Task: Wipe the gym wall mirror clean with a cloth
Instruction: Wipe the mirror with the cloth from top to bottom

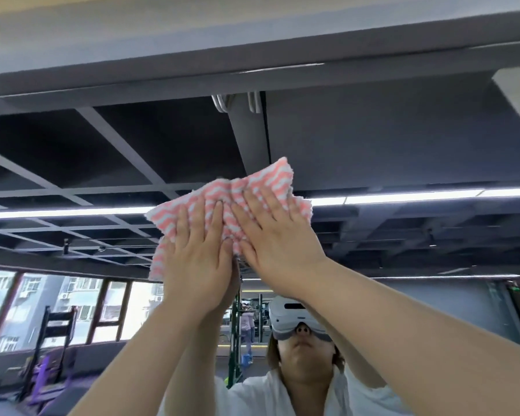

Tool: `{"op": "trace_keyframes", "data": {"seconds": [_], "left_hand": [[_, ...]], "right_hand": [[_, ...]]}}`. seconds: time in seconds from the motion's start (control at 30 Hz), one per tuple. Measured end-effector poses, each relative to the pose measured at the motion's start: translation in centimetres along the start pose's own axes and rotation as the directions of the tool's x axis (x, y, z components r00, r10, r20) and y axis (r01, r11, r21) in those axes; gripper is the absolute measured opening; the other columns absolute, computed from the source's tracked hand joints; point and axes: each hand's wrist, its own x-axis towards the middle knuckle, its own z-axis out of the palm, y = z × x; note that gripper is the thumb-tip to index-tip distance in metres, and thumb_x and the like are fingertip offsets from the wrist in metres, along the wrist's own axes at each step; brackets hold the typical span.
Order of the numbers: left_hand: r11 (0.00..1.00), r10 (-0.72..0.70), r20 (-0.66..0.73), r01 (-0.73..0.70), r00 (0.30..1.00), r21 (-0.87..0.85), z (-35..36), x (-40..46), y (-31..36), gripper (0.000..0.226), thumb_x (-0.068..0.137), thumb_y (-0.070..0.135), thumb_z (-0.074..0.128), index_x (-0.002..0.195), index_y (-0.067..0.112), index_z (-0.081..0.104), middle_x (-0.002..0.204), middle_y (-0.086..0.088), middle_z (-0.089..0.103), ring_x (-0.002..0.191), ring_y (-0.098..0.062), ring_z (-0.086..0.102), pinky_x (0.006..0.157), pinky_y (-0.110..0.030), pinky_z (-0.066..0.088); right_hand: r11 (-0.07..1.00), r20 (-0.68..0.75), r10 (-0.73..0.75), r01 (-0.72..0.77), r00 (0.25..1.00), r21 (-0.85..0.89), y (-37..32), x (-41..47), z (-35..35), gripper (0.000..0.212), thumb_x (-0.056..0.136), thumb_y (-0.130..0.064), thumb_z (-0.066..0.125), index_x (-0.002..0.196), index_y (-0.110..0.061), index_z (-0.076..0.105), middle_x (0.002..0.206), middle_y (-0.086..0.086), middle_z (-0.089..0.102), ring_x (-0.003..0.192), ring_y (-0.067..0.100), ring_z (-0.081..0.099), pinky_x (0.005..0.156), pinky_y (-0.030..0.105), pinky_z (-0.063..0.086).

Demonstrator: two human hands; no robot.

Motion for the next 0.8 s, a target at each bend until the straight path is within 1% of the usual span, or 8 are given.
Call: {"op": "trace_keyframes", "data": {"seconds": [0.07, 0.23, 0.37, 0.47, 0.5, 0.57, 0.7, 0.8], "left_hand": [[1.000, -0.001, 0.003, 0.001, 1.000, 0.005, 0.5, 0.5, 2.2, 0.064, 0.077, 0.055, -0.010, 0.138, 0.039, -0.018, 0.159, 0.002, -0.013, 0.143, -0.016, -0.022, 0.113, -0.034, -0.014], [0.994, 0.109, 0.080, -0.109, 0.991, -0.002, 2.0, 1.5, 9.6, 0.065, 0.079, 0.050, -0.011, 0.141, 0.033, -0.020, 0.159, -0.003, -0.016, 0.144, -0.023, -0.022, 0.116, -0.041, -0.011], [0.964, 0.262, 0.141, -0.266, 0.955, 0.010, 4.0, 0.2, 14.5, 0.062, 0.080, 0.047, -0.013, 0.138, 0.027, -0.018, 0.159, -0.003, -0.014, 0.145, -0.024, -0.019, 0.117, -0.043, -0.007], [0.923, 0.383, 0.100, -0.384, 0.918, -0.009, 4.4, -1.6, 15.6, 0.062, 0.090, 0.039, 0.015, 0.148, 0.020, 0.024, 0.156, -0.010, 0.022, 0.144, -0.031, 0.017, 0.113, -0.054, 0.023], [0.902, 0.431, 0.069, -0.431, 0.900, -0.014, 4.5, -1.9, 15.5, 0.058, 0.090, 0.036, 0.024, 0.143, 0.017, 0.040, 0.149, -0.013, 0.037, 0.139, -0.034, 0.032, 0.107, -0.056, 0.031], [0.875, 0.484, 0.043, -0.484, 0.874, 0.005, 4.5, -2.6, 14.2, 0.054, 0.090, 0.033, 0.031, 0.137, 0.015, 0.051, 0.142, -0.012, 0.048, 0.132, -0.035, 0.043, 0.103, -0.053, 0.036], [0.877, 0.480, 0.065, -0.480, 0.875, -0.021, 3.5, -2.7, 9.8, 0.054, 0.093, 0.034, 0.029, 0.142, 0.015, 0.043, 0.147, -0.010, 0.042, 0.138, -0.033, 0.034, 0.110, -0.052, 0.031], [0.910, 0.413, 0.112, -0.416, 0.904, 0.004, 2.4, -2.5, 5.3, 0.057, 0.094, 0.038, 0.017, 0.148, 0.020, 0.020, 0.156, -0.007, 0.025, 0.146, -0.028, 0.014, 0.118, -0.048, 0.016]], "right_hand": [[1.000, 0.000, 0.028, -0.028, 1.000, -0.001, 2.4, -0.9, -0.3, 0.075, 0.078, -0.049, -0.024, 0.148, -0.023, -0.020, 0.159, 0.004, -0.021, 0.145, 0.026, -0.022, 0.101, 0.043, -0.029], [0.969, 0.063, 0.240, -0.243, 0.969, 0.042, 9.3, -4.5, -0.7, 0.060, 0.101, -0.047, 0.010, 0.151, -0.025, -0.015, 0.159, 0.002, -0.022, 0.144, 0.023, -0.025, 0.116, 0.042, -0.013], [0.917, -0.035, 0.389, -0.383, 0.921, 0.109, 10.9, -9.6, 0.7, 0.063, 0.089, -0.050, -0.005, 0.145, -0.022, -0.014, 0.161, 0.007, -0.007, 0.144, 0.023, -0.018, 0.119, 0.046, -0.004], [0.859, -0.151, 0.505, -0.479, 0.850, 0.179, 9.7, -12.9, 2.5, 0.060, 0.096, -0.041, 0.016, 0.149, -0.011, 0.015, 0.156, 0.019, 0.023, 0.145, 0.038, 0.015, 0.112, 0.061, 0.023], [0.846, -0.170, 0.530, -0.503, 0.831, 0.177, 9.1, -13.5, 3.0, 0.059, 0.097, -0.038, 0.020, 0.149, -0.009, 0.019, 0.154, 0.021, 0.026, 0.143, 0.041, 0.019, 0.108, 0.064, 0.028], [0.825, -0.200, 0.564, -0.535, 0.802, 0.181, 7.5, -13.7, 3.9, 0.060, 0.096, -0.036, 0.025, 0.148, -0.007, 0.017, 0.152, 0.024, 0.029, 0.141, 0.043, 0.021, 0.104, 0.066, 0.032], [0.832, -0.221, 0.551, -0.508, 0.805, 0.225, 3.6, -11.2, 4.0, 0.062, 0.092, -0.034, 0.029, 0.146, -0.003, 0.028, 0.149, 0.025, 0.034, 0.138, 0.045, 0.026, 0.103, 0.068, 0.031], [0.866, -0.245, 0.493, -0.444, 0.835, 0.229, 0.4, -8.5, 3.6, 0.062, 0.092, -0.035, 0.026, 0.146, -0.005, 0.032, 0.150, 0.023, 0.033, 0.138, 0.046, 0.028, 0.109, 0.059, 0.013]]}}
